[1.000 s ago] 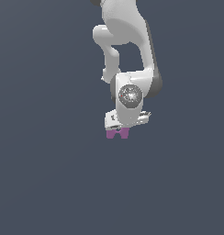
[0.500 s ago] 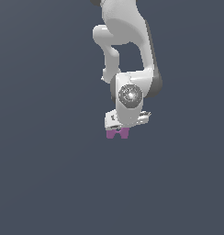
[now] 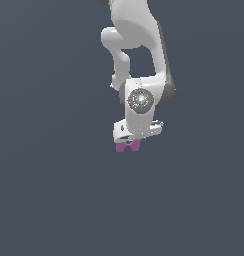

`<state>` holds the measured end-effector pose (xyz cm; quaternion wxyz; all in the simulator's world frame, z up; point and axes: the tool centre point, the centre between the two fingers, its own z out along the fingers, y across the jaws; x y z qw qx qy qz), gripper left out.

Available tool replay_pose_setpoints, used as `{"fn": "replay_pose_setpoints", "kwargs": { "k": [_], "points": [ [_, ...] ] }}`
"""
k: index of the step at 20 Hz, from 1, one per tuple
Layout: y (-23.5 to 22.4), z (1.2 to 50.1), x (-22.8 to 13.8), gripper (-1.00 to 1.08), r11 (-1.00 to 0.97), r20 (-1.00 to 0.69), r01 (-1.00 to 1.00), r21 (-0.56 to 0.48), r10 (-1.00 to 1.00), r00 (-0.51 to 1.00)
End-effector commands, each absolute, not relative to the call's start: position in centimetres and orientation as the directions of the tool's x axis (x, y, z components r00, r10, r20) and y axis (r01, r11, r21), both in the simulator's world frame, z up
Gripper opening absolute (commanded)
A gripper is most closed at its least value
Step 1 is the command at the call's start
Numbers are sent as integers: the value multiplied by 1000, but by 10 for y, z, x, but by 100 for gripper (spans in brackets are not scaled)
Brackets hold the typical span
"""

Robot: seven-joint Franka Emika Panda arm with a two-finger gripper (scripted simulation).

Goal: Pick up the object and move it to a goal position.

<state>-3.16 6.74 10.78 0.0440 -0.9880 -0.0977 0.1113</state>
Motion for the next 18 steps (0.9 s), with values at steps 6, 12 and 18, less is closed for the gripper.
{"fn": "replay_pose_setpoints", "kwargs": {
  "k": [6, 12, 18],
  "points": [
    [57, 101, -23, -100, -968, -114, 228, -108, 240, 964],
    [49, 99, -12, -100, -954, 1, 281, -101, 283, 959],
    [41, 97, 0, -100, -939, 121, 334, -88, 323, 939]
  ]
}}
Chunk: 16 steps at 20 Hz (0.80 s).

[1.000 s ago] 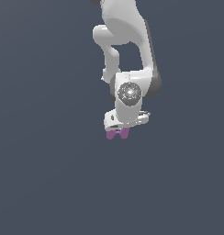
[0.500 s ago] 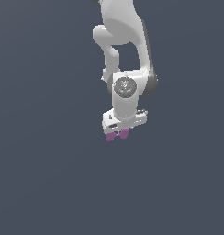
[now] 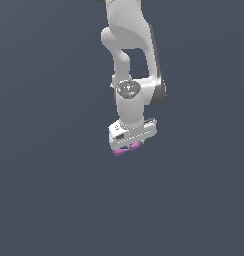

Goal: Pick up the object and move it to a goal position.

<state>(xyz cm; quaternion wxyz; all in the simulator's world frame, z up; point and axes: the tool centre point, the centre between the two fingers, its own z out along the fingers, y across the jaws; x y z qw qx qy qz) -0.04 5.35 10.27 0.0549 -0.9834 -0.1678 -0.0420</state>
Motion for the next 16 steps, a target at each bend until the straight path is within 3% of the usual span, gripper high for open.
{"fn": "replay_pose_setpoints", "kwargs": {
  "k": [1, 16],
  "points": [
    [40, 96, 3, -100, -936, 141, 342, -85, 329, 934],
    [22, 99, 39, -100, -886, 439, 464, -21, 409, 800]
  ]
}}
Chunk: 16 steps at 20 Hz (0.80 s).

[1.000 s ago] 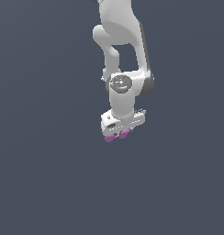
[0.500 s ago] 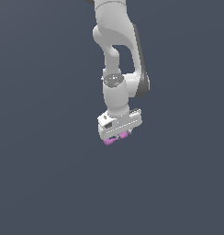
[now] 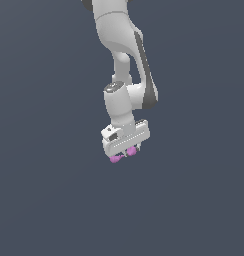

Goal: Pick up the object and move it to a goal position.

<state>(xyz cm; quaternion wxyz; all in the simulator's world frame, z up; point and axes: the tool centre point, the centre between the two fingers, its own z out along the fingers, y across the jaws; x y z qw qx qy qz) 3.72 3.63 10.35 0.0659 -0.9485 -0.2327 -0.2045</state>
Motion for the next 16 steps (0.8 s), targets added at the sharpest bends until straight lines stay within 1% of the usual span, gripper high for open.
{"fn": "replay_pose_setpoints", "kwargs": {
  "k": [1, 16],
  "points": [
    [21, 99, 41, -100, -882, 456, 471, -16, 412, 789],
    [11, 111, 73, -100, -832, 670, 552, 61, 444, 595]
  ]
}}
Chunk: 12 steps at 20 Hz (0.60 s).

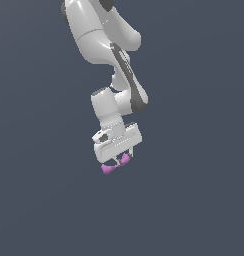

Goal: Pick up the object and move it to a goal position.

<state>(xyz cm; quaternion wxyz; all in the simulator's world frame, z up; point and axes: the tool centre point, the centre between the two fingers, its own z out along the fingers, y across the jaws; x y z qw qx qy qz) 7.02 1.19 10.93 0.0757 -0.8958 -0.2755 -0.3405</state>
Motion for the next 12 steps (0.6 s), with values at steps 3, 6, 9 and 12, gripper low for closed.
{"fn": "replay_pose_setpoints", "kwargs": {
  "k": [3, 6, 9, 12],
  "points": [
    [10, 113, 78, -100, -823, 696, 563, 74, 446, 562],
    [10, 113, 81, -100, -816, 716, 572, 84, 449, 535],
    [10, 114, 83, -100, -810, 729, 579, 91, 450, 516],
    [10, 114, 84, -100, -807, 735, 583, 95, 452, 506]
  ]
}}
